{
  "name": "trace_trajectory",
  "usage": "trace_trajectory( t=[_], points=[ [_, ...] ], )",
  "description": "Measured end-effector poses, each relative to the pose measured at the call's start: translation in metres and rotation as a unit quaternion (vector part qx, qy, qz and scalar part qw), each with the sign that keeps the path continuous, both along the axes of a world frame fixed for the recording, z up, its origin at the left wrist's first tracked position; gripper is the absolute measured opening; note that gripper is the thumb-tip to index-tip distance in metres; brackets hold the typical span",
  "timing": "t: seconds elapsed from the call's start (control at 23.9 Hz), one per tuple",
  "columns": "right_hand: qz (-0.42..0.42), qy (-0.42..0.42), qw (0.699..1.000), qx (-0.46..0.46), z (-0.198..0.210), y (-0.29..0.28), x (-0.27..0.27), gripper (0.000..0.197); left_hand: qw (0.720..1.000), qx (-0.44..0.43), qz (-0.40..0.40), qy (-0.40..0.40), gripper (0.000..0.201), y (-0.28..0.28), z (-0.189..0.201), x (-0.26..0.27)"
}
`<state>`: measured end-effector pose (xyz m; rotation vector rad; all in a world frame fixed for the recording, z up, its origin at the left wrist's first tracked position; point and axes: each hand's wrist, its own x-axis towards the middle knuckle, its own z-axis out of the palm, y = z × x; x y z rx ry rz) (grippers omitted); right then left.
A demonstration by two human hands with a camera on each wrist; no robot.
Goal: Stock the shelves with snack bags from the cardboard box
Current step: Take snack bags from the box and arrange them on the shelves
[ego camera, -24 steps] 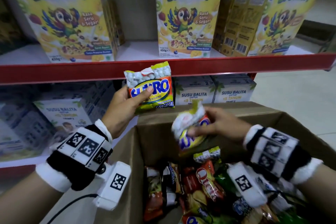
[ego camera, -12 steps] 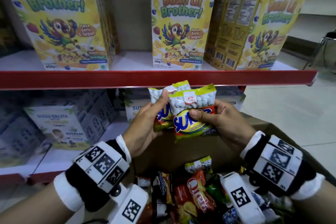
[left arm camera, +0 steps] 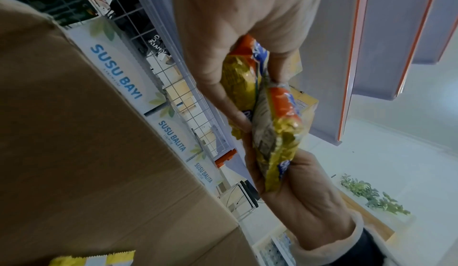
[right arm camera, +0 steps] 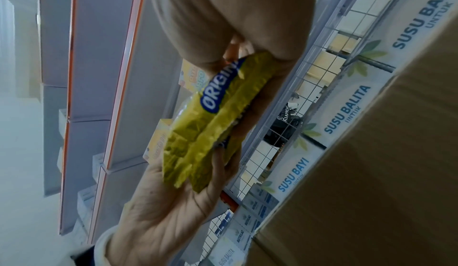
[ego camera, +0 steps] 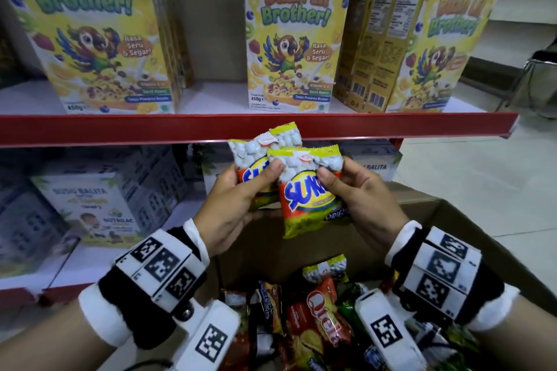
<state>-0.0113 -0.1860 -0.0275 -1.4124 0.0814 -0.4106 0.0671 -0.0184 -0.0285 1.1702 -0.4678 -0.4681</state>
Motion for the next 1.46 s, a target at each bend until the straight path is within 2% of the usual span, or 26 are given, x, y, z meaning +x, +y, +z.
trace_trajectory(
  t=[0.21,0.29,0.38,0.46,0.5,0.54,0.63,0.67,0.84,0.92,0.96,1.09,1.17,1.21,1.26,1.3,1.38,1.46],
  points=[
    [-0.002,-0.008,1.0,0.019,-0.008,0.011,0.005,0.031,0.998,0.035,-0.042,-0.022,0.044,0.005,-0.008,-0.004],
    [-0.004,0.013,1.0,0.006,-0.017,0.018,0.01,0.036,0.999,0.043,-0.002,-0.031,0.044,0.007,-0.013,-0.002],
    [-0.014,0.075,0.996,-0.038,-0.031,0.024,0.013,0.049,0.994,0.052,0.079,-0.046,0.048,0.015,-0.015,0.008],
    [0.034,0.156,0.983,-0.084,-0.051,0.03,0.015,0.046,0.987,0.057,0.134,-0.064,0.047,0.028,-0.016,0.024],
    [0.076,0.2,0.965,-0.151,-0.064,0.032,0.016,0.037,0.985,0.061,0.145,-0.066,0.048,0.035,-0.017,0.03],
    [0.119,0.24,0.922,-0.28,-0.079,0.033,0.018,0.03,0.985,0.064,0.146,-0.063,0.049,0.042,-0.019,0.033],
    [0.186,0.269,0.78,-0.534,-0.111,0.034,0.021,0.035,0.987,0.072,0.131,-0.054,0.054,0.05,-0.023,0.035],
    [0.208,0.263,0.731,-0.595,-0.125,0.036,0.023,0.04,0.988,0.078,0.121,-0.049,0.057,0.052,-0.025,0.034],
    [0.286,0.208,0.657,-0.665,-0.168,0.048,0.031,0.06,0.992,0.077,0.1,-0.024,0.059,0.059,-0.029,0.038],
    [0.292,0.19,0.612,-0.71,-0.18,0.048,0.031,0.067,0.992,0.076,0.1,-0.022,0.059,0.061,-0.029,0.04],
    [0.281,0.188,0.602,-0.724,-0.185,0.048,0.03,0.067,0.992,0.074,0.098,-0.02,0.06,0.061,-0.029,0.04],
    [0.248,0.181,0.604,-0.736,-0.189,0.049,0.028,0.055,0.994,0.067,0.084,-0.019,0.059,0.06,-0.029,0.04],
    [0.259,0.167,0.597,-0.741,-0.179,0.045,0.029,0.042,0.994,0.064,0.081,-0.021,0.058,0.059,-0.028,0.039],
    [0.282,0.17,0.619,-0.714,-0.168,0.043,0.029,0.032,0.994,0.062,0.083,-0.021,0.058,0.059,-0.028,0.039],
    [0.304,0.174,0.662,-0.663,-0.153,0.041,0.028,0.021,0.994,0.06,0.085,-0.022,0.058,0.059,-0.027,0.038],
    [0.319,0.181,0.712,-0.599,-0.137,0.039,0.025,0.02,0.994,0.058,0.086,-0.021,0.058,0.059,-0.027,0.038],
    [0.32,0.19,0.801,-0.47,-0.096,0.031,0.015,0.032,0.995,0.052,0.086,-0.022,0.059,0.059,-0.027,0.036],
    [0.311,0.168,0.868,-0.349,-0.045,0.02,0.0,0.033,0.995,0.047,0.078,-0.028,0.061,0.057,-0.024,0.033]
  ],
)
